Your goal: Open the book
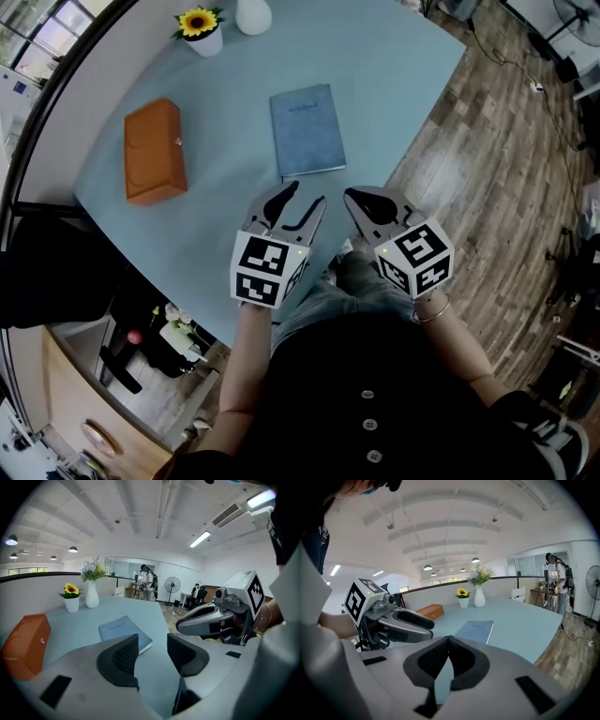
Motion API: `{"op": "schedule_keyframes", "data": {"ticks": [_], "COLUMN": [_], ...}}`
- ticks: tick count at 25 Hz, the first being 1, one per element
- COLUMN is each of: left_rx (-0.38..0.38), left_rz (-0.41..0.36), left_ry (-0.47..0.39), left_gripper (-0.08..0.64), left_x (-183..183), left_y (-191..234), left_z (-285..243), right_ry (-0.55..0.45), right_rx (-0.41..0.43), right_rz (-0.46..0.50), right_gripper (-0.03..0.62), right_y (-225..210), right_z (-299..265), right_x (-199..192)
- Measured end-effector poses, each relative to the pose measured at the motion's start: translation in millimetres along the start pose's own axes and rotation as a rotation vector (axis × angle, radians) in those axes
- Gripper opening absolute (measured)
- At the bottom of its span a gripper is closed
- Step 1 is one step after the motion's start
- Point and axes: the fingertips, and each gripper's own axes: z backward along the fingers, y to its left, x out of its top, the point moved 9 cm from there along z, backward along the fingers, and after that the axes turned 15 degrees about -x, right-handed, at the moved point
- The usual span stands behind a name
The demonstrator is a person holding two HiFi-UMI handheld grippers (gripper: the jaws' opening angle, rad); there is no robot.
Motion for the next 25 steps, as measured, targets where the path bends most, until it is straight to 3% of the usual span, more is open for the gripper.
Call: {"op": "schedule_keyframes", "data": {"ticks": [11, 25], "left_rx": [-0.017, -0.034], "left_rz": [-0.040, -0.147], "left_ry": [0.097, 0.293], "left_gripper": [0.172, 0.159], "left_x": [6.4, 8.1], "left_y": [8.3, 28.0], "left_z": [-33.2, -88.6], "right_ry": [0.026, 0.071], "right_rx": [0.019, 0.015], "right_rz": [-0.033, -0.125], "right_gripper": [0.002, 0.002], "right_y": [-33.8, -80.4], "right_z": [-15.6, -32.9], "right_x": [-4.7, -24.1]}}
